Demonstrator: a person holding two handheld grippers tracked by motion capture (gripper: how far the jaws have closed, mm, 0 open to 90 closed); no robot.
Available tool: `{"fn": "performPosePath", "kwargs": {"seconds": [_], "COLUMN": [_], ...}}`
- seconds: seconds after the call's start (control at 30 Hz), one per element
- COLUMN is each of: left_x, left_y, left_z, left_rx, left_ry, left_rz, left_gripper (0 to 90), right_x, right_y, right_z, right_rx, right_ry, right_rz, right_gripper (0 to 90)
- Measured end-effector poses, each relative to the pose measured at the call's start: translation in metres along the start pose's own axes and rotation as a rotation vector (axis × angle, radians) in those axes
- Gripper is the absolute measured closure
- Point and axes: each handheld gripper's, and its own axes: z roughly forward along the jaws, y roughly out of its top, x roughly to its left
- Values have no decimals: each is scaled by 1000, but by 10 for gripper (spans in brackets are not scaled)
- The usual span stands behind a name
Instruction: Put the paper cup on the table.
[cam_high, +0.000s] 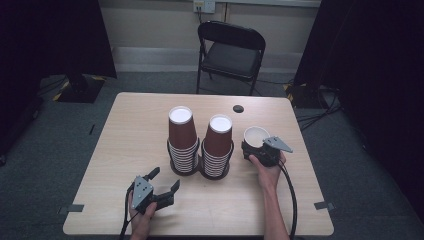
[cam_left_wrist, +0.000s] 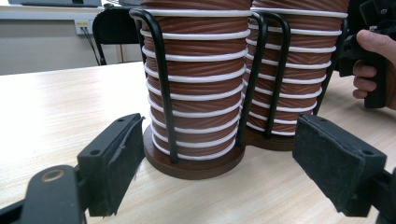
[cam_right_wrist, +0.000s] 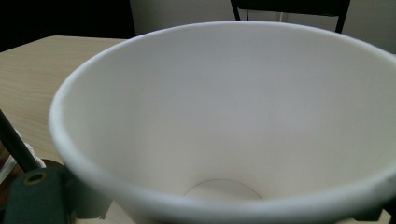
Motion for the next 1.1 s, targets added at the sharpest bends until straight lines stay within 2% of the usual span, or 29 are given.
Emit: {"fn": "performPosePath", "kwargs": {"seconds": [0.13, 0.2, 0.23, 0.33, 0.53, 0.67, 0.73, 0.87, 1.03, 1.1], "left_x": [0, 0, 0, 0, 0, 0, 0, 0, 0, -1], "left_y": [0, 0, 0, 0, 0, 0, 0, 0, 0, 0], "left_z": [0, -1, -1, -1, -1, -1, 0, -1, 0, 0], "left_rx": [-1, -3, -5, -6, -6, -5, -3, -4, -1, 4], "left_ry": [1, 0, -1, -3, 0, 4, 6, 8, 11, 35], "left_rz": [-3, -2, -8, -12, -10, -12, -9, -9, -3, 0], "left_gripper": [166, 166, 166, 166, 166, 166, 166, 166, 166, 166], "right_x": [-2, -4, -4, -4, -3, -3, -2, -1, 2, 1], "right_y": [-2, -4, -4, -5, -6, -8, -8, -7, -8, -9], "right_z": [1, 2, 2, 2, -2, -7, -10, -14, -25, -30], "right_rx": [48, 95, 101, 137, 169, 158, 160, 176, 135, 119], "right_ry": [-6, -3, -3, -19, -17, -14, -35, -47, -64, -72], "right_rz": [-5, 14, 19, 6, 2, 13, 7, 15, 24, 36], "right_gripper": [123, 131, 132, 141, 140, 138, 132, 130, 137, 136]}}
